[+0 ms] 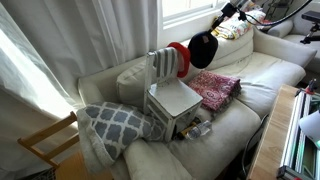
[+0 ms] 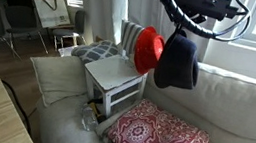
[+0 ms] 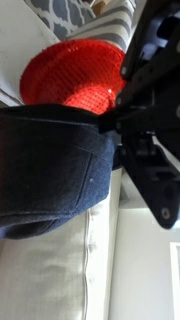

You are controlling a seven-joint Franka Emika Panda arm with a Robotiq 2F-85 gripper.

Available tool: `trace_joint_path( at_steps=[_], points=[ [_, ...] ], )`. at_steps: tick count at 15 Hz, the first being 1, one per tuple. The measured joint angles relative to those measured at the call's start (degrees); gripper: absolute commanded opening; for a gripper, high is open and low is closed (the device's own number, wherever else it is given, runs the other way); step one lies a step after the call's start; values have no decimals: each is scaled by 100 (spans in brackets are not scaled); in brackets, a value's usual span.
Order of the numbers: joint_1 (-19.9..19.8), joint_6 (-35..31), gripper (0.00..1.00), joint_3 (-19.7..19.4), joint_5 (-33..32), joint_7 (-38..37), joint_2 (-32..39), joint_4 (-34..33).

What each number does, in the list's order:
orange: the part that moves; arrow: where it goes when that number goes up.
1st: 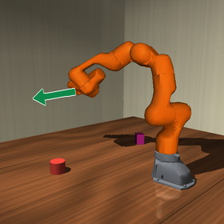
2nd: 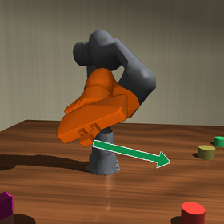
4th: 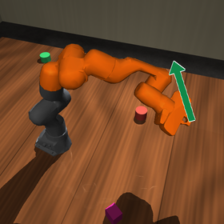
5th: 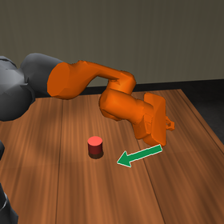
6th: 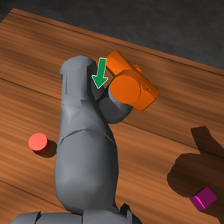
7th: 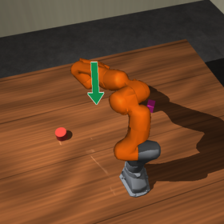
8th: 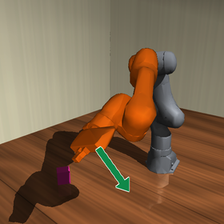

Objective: Pick up the black and red hats and hang them on the back of the chair on the right side, pick up the black hat and put it on the chair

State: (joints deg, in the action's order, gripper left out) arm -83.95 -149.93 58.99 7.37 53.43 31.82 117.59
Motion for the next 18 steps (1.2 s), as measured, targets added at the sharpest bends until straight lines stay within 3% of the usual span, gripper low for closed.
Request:
trace_joint_path(
  at_steps=[5, 9, 12, 18],
  points=[
    [-440, 1651, 1, 137, 703, 1050, -882, 303],
    [-412, 2680, 4, 72, 1530, 1953, -1793, 559],
    [116, 2737, 4, -433, 1732, 2025, -2093, 558],
    [379, 2737, 1, -777, 1774, 2044, -2068, 536]
  ],
)
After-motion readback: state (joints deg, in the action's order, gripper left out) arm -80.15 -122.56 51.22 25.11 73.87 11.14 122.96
